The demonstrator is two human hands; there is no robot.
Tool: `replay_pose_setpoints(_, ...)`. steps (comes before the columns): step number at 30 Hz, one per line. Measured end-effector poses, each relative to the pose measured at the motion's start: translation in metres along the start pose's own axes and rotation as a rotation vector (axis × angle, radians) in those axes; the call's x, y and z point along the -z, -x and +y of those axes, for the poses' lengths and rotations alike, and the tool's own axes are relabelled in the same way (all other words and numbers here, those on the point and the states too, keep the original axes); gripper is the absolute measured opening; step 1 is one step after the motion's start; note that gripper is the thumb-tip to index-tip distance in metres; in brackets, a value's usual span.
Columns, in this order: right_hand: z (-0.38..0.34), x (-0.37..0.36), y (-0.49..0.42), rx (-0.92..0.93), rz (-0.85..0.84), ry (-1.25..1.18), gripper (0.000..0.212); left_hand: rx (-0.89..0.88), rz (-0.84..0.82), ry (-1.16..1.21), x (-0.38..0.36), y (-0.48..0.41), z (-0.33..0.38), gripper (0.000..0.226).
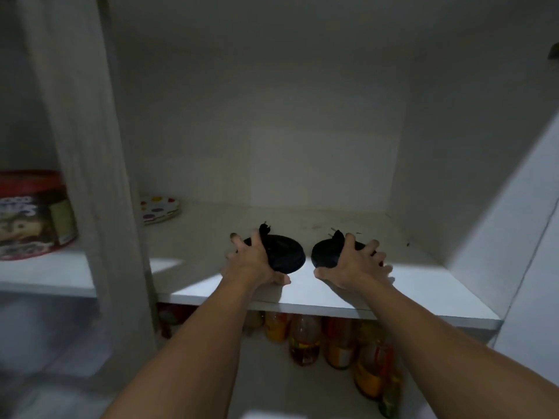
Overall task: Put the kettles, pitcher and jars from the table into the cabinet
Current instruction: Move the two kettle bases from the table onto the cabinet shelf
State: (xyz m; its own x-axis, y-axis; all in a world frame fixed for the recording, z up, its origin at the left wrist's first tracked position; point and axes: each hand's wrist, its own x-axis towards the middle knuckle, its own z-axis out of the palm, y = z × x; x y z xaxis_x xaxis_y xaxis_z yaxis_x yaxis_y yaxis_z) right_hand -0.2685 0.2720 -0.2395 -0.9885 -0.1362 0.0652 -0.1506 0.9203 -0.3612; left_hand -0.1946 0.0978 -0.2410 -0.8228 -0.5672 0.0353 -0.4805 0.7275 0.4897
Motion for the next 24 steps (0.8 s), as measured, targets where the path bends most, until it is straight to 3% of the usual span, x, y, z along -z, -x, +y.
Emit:
replay_pose_setpoints(3, -0.017, -0.003, 0.028, 0.175, 0.095, -0.052, 0.085, -0.060, 0.235, 0.005, 0.013, 0.042, -0.015, 0.095)
replay_pose_setpoints(7, -0.045, -0.022, 0.087, 0.402, 0.136, -0.140, 0.067, 0.016, 0.484, -0.048, 0.035, 0.121, -0.051, 0.084)
replay_pose_setpoints(14, -0.121, -0.057, 0.241, 0.688, -0.160, -0.277, 0.065, 0.377, 0.547, -0.214, 0.106, 0.280, -0.159, 0.087)
replay_pose_setpoints(24, -0.219, -0.102, 0.531, 1.080, -0.431, -0.268, 0.062, 0.821, 0.629, -0.317, 0.173, 0.535, -0.315, 0.081)
